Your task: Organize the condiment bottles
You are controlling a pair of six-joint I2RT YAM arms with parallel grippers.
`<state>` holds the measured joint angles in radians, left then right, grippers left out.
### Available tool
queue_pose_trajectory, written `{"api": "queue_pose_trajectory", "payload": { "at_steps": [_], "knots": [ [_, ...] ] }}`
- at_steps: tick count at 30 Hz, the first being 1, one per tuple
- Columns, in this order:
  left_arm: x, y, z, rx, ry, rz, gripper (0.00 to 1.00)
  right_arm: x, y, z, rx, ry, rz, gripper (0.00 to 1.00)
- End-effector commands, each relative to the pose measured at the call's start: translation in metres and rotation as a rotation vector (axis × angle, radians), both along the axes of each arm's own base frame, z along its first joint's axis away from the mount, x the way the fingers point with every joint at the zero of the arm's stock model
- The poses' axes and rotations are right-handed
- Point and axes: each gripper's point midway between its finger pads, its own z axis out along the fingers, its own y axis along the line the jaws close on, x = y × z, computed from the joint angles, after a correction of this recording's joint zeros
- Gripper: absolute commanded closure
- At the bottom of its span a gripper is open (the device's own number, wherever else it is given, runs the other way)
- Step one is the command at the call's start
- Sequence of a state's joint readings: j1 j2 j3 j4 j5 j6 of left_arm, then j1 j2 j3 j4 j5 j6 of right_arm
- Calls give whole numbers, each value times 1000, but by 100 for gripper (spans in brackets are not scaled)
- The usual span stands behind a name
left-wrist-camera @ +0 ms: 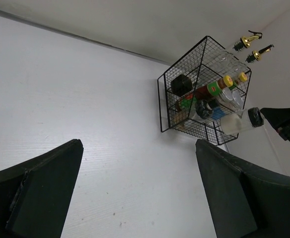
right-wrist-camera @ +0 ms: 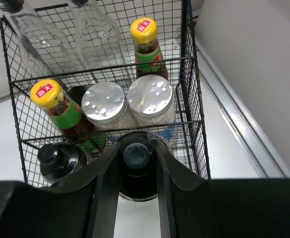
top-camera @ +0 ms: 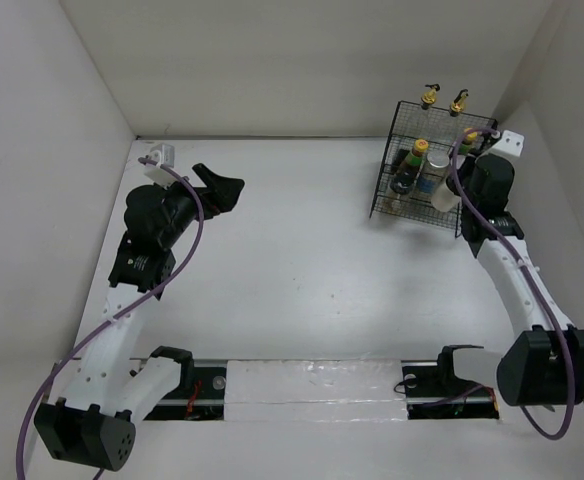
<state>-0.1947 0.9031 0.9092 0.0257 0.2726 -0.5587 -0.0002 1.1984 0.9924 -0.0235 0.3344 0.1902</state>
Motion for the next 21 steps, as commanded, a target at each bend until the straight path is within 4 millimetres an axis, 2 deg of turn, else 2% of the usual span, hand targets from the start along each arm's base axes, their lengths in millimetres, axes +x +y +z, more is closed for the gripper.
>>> {"api": "queue_pose_trajectory", "payload": {
  "at_steps": [1,7,8,10,11,12,13,15,16,18,19,20,21],
  "knots": [
    [2,-3,13,-7,-50,-13,7,20,-7,56,-5,-199,-18,91],
    [2,-2,11,-5,-41,-10,4,43,-11,26,-8,-133,-39,92],
    [2,-2,7,-4,-32,-10,4,46,-7,23,-7,-132,-30,92],
    [3,-1,7,-3,-32,-1,1,49,-5,14,-10,-112,-39,92],
    [3,-1,7,-3,-32,-1,1,51,-7,7,-12,-100,-48,92],
    [2,-1,11,-5,-41,-1,1,51,-7,9,-12,-110,-48,92],
    [5,-1,8,-2,-30,-1,1,53,-7,-1,-12,-87,-48,92],
    [5,-1,8,-2,-30,-1,1,52,-4,-4,-14,-77,-46,92],
    [5,-1,8,-2,-30,-1,1,50,1,-13,-15,-52,-35,92],
    [7,-2,5,-1,-21,-1,1,48,0,-31,3,-23,-51,85],
    [7,-2,5,-1,-21,-1,1,48,0,-31,3,-22,-52,80],
    [6,-3,5,-2,-21,-10,1,48,0,-39,2,-4,-52,75],
    [6,-3,5,-2,-21,-10,1,48,1,-45,12,11,-54,64]
  ]
}}
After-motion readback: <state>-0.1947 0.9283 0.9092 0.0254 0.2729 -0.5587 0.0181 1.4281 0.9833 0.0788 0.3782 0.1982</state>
